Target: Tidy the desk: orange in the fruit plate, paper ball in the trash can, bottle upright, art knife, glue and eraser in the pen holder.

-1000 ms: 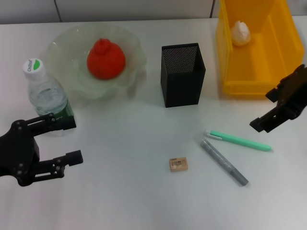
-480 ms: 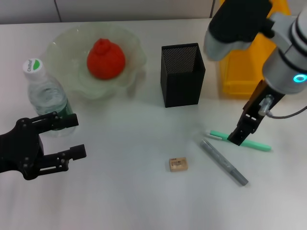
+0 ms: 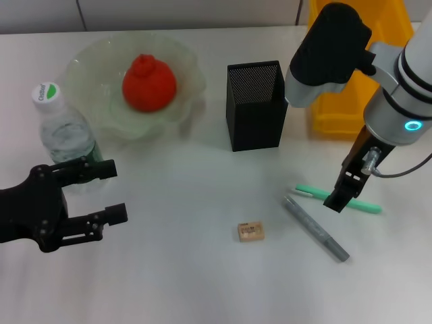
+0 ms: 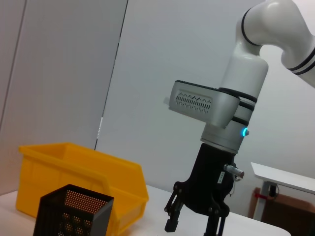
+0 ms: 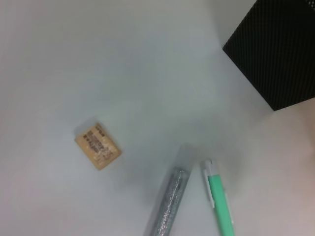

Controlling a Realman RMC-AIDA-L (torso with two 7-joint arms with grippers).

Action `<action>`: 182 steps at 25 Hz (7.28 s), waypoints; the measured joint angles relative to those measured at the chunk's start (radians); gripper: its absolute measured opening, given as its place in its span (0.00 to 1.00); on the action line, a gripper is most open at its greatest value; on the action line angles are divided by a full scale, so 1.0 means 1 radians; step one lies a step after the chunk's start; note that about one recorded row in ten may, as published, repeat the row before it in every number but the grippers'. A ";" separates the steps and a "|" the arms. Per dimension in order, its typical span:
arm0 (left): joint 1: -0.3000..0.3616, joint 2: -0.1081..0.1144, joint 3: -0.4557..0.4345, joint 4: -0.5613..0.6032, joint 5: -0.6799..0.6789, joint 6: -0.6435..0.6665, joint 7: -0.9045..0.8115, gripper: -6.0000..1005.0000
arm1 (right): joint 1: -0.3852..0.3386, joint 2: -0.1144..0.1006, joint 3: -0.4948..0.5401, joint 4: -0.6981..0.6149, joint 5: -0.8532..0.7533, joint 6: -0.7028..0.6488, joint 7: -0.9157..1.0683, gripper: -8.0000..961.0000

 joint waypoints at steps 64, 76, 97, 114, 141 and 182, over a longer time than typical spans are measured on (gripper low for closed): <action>-0.030 -0.020 -0.009 0.000 0.041 -0.068 -0.025 0.77 | 0.011 -0.001 0.034 0.250 0.030 0.251 -0.227 0.33; -0.030 -0.023 -0.009 0.000 0.041 -0.079 -0.025 0.77 | 0.020 0.002 0.010 0.303 0.039 0.280 -0.230 0.32; -0.018 -0.023 -0.009 -0.001 0.041 -0.086 -0.025 0.77 | -0.061 -0.007 0.424 0.017 0.272 0.125 -0.263 0.20; -0.017 -0.035 -0.003 -0.001 0.041 -0.084 -0.015 0.77 | -0.056 0.000 0.897 1.094 1.269 0.450 -1.614 0.28; -0.004 -0.031 -0.007 0.001 0.043 -0.026 -0.022 0.77 | -0.067 -0.020 0.471 -0.156 0.405 -0.186 -0.389 0.78; -0.004 -0.032 -0.006 -0.001 0.043 -0.022 -0.023 0.77 | 0.088 0.005 -0.303 0.299 0.357 0.381 -0.309 0.37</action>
